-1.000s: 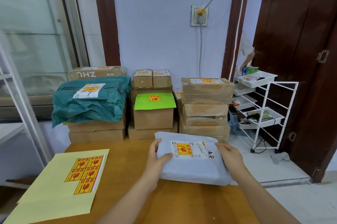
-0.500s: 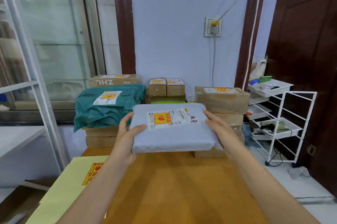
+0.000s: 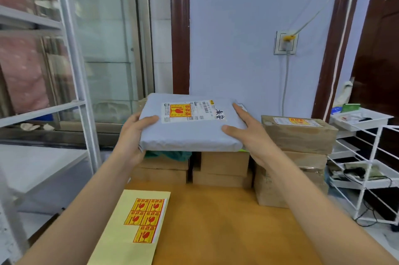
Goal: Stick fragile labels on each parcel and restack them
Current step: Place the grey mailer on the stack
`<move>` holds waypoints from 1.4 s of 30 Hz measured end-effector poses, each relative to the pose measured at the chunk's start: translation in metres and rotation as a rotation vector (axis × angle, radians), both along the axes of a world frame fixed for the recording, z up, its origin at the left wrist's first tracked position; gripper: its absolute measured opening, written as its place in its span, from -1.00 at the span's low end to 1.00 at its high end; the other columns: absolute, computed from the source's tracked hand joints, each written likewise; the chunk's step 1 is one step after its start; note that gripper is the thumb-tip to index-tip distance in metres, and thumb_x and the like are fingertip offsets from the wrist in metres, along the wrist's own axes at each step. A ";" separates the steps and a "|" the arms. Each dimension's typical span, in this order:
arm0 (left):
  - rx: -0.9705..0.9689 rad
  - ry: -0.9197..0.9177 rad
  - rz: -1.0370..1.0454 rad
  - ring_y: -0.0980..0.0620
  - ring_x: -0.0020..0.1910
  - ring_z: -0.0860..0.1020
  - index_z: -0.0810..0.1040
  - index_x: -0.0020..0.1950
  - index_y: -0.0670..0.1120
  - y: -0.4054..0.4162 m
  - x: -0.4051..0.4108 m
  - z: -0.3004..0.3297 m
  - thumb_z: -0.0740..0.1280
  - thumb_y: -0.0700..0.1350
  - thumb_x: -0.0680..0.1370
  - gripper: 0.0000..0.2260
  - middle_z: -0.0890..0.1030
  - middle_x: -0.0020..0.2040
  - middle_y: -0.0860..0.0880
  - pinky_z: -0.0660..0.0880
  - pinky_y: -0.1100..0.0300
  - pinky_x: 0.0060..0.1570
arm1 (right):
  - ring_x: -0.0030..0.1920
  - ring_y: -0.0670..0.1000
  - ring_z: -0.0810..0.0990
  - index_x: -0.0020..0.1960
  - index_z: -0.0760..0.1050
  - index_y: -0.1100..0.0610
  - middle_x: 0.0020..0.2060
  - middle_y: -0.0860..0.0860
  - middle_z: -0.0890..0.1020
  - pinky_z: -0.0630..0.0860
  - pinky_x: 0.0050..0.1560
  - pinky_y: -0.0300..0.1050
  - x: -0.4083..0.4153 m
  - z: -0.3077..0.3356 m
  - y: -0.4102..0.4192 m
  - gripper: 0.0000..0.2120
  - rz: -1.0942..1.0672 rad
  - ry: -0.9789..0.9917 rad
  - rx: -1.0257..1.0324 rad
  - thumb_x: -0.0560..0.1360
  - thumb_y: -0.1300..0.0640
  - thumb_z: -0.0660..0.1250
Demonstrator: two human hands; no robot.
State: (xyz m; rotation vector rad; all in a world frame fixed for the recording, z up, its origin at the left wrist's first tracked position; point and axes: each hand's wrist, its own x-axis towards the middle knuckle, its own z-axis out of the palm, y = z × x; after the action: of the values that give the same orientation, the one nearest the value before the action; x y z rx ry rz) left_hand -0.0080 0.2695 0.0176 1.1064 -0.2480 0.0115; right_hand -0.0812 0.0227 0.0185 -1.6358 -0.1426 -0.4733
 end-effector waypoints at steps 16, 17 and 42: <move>0.249 0.112 0.134 -0.08 -0.16 0.67 0.52 0.19 -0.19 0.044 0.091 0.042 0.43 -0.01 0.48 -0.63 0.69 -0.03 -0.14 0.59 0.09 -0.28 | 0.24 -0.02 0.52 0.48 0.26 -0.01 0.31 -0.09 0.45 0.49 0.26 0.03 0.090 0.016 0.034 -0.27 0.043 -0.043 0.097 0.40 0.26 0.47; 0.241 0.105 0.154 -0.10 -0.14 0.67 0.51 0.20 -0.20 0.046 0.097 0.044 0.45 -0.02 0.47 -0.60 0.68 -0.01 -0.14 0.58 0.07 -0.24 | 0.27 0.01 0.50 0.48 0.26 0.00 0.35 -0.05 0.43 0.47 0.28 0.07 0.098 0.017 0.036 -0.26 0.034 -0.043 0.101 0.39 0.25 0.49; 0.969 -0.085 0.683 -0.15 0.10 0.55 0.61 0.16 -0.15 0.054 0.217 0.006 0.44 0.00 0.47 -0.66 0.62 0.12 -0.12 0.48 0.03 0.11 | 0.13 0.10 0.56 0.02 0.52 -0.04 0.06 -0.02 0.63 0.48 0.22 0.11 0.213 -0.018 0.082 -0.81 -0.056 0.157 -0.101 0.43 0.13 0.27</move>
State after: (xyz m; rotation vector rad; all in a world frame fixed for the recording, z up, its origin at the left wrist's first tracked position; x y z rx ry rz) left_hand 0.2086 0.3231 0.0237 2.1156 0.0866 0.6013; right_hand 0.1322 0.1043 0.0006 -1.7727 -0.0030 -0.3832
